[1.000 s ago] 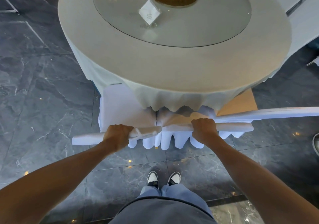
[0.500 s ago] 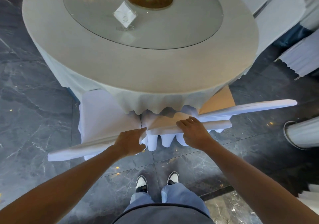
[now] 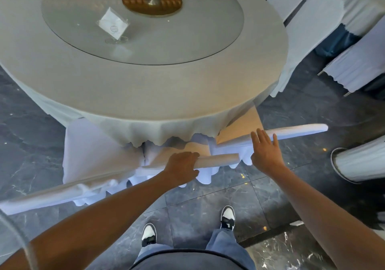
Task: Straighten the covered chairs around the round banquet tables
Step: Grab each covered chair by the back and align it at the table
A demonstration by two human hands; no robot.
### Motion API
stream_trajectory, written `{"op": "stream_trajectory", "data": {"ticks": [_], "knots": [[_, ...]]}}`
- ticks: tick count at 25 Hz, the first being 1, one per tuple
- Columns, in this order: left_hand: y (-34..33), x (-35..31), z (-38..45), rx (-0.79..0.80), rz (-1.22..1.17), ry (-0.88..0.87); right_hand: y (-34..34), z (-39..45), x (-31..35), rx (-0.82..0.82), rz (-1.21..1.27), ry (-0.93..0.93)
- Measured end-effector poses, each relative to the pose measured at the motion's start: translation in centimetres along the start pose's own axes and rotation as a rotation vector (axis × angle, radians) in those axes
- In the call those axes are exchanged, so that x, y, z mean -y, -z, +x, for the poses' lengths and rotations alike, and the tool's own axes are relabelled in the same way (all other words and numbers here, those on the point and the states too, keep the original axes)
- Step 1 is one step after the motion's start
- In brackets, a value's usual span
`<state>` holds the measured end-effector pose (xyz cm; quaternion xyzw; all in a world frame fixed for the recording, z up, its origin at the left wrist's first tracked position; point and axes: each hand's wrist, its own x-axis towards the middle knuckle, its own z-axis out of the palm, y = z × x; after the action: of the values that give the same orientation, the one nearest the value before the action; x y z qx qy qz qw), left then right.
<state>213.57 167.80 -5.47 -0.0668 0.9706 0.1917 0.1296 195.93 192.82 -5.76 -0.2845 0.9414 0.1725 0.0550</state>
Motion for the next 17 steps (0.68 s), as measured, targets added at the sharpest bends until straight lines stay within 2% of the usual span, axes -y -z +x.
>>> {"op": "stream_trajectory", "data": {"ticks": [3,6,9,13,17], "knots": [[-1.2,-5.1,3.5,-0.04,0.038,0.032,-1.4,4.0,-5.2,-0.022,-0.047,0.045],[-2.8,-9.5,5.7,-0.035,0.113,0.12,-2.1,7.0,-9.4,0.098,-0.083,0.173],[-3.8,-11.3,7.5,0.006,0.146,0.237,-1.7,9.2,-11.7,0.161,-0.044,0.274],[-4.0,-12.6,10.1,0.085,0.211,0.345,-0.6,10.6,-11.6,0.291,-0.008,0.326],[-4.2,-12.6,10.9,0.077,0.251,0.373,-1.3,9.8,-13.8,0.26,-0.069,0.406]]}}
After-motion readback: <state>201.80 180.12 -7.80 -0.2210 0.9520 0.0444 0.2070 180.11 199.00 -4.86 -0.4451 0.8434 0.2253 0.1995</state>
